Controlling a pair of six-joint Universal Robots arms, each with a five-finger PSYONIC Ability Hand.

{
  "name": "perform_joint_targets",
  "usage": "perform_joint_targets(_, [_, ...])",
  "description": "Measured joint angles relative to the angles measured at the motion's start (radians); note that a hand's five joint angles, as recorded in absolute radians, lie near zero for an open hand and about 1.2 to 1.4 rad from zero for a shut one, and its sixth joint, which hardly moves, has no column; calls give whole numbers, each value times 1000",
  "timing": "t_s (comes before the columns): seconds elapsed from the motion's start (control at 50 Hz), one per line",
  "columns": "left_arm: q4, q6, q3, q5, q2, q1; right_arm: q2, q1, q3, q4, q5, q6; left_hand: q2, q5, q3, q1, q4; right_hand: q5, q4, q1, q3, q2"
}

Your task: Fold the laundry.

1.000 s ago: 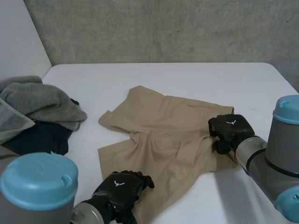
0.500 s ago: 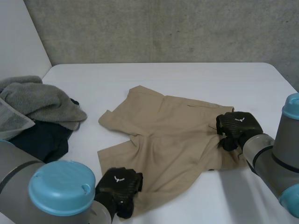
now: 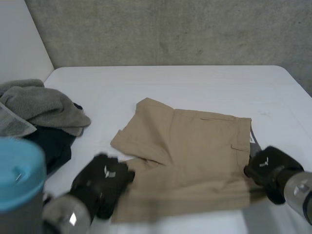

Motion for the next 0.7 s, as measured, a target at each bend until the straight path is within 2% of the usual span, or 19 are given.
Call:
perform_joint_targets(0.1, [181, 22, 146, -1, -155, 49, 86, 5, -84, -109, 7, 67, 0, 1, 0, 0, 0, 0, 0, 0, 0, 0])
perform_joint_targets(0.2, [363, 106, 391, 0, -377, 101, 209, 7, -209, -262, 34, 111, 1, 1, 5, 2, 0, 0, 0, 0, 0, 0])
perform_joint_targets(0.4, [569, 319, 853, 1, -772, 170, 532, 19, -521, -495, 111, 115, 2, 1, 6, 4, 0, 7, -2, 0, -2, -2])
perform_joint_targets(0.44, [601, 331, 913, 1, -825, 175, 591, 22, -570, -536, 113, 111, 2, 1, 6, 4, 0, -107, -137, -71, -135, -139])
perform_joint_targets(0.48, [647, 334, 969, 4, -884, 177, 659, 25, -625, -594, 115, 107, -234, -207, -208, -236, -214, -371, -451, -378, -469, -486])
perform_joint_targets(0.5, [662, 332, 983, 6, -901, 177, 677, 26, -638, -611, 115, 106, -321, -290, -293, -332, -301, -483, -565, -495, -564, -602])
perform_joint_targets(0.52, [687, 325, 997, 9, -923, 174, 707, 29, -659, -643, 115, 105, -473, -462, -463, -534, -475, -701, -774, -702, -788, -814])
perform_joint_targets(0.54, [706, 318, 1004, 13, -938, 172, 725, 31, -671, -666, 116, 104, -714, -707, -700, -762, -718, -850, -895, -804, -893, -914])
perform_joint_targets(0.6, [748, 294, 992, 20, -953, 162, 740, 35, -677, -701, 117, 110, -941, -934, -928, -892, -950, -974, -981, -872, -982, -991])
perform_joint_targets(0.7, [787, 251, 869, 23, -892, 148, 648, 29, -599, -657, 110, 166, -989, -963, -973, -925, -996, -976, -983, -872, -983, -991])
